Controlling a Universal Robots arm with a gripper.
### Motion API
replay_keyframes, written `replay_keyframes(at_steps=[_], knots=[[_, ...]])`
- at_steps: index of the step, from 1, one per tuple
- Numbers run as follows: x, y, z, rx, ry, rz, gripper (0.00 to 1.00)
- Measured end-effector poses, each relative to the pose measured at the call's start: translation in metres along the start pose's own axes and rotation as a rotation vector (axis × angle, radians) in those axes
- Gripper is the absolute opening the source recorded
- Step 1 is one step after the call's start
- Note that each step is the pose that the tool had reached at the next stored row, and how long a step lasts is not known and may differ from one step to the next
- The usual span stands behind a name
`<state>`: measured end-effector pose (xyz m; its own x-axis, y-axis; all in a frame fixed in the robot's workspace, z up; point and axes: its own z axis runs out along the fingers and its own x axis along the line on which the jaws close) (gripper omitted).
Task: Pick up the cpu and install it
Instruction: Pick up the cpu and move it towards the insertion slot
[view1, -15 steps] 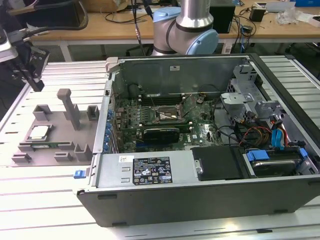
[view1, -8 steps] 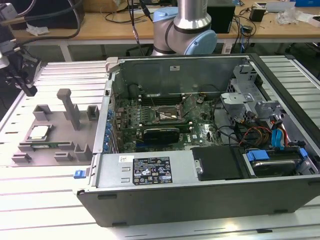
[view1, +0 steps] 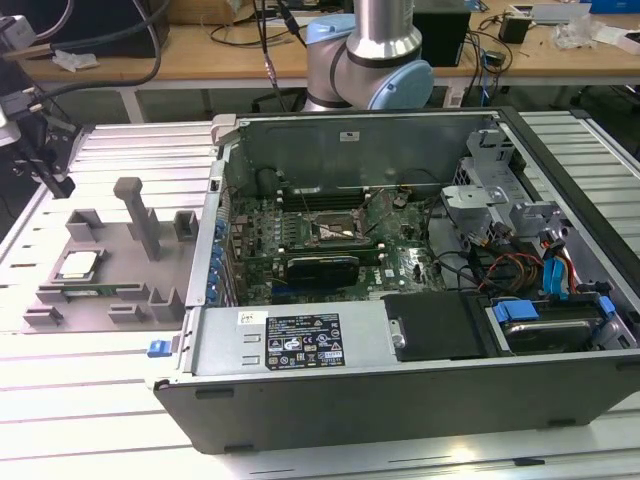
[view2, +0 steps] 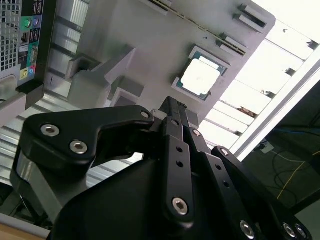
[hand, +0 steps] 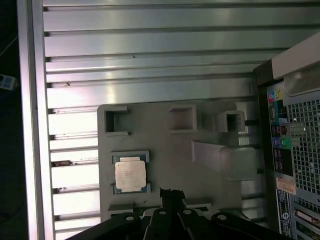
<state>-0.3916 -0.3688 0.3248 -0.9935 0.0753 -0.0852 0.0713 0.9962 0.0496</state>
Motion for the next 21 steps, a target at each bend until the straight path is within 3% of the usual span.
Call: replay_keyframes(at_steps=[11,19,21], knots=[[0.0012,0.0000,0.0009,-0.0001,-0.0005,0.000,0.11],[0.0081,-0.0009,0.0123,-0.0001,-0.0005,0.000,0.11],[0.0114,-0.0014,0.0195,-0.0001,-0.0005,0.000,0.11]])
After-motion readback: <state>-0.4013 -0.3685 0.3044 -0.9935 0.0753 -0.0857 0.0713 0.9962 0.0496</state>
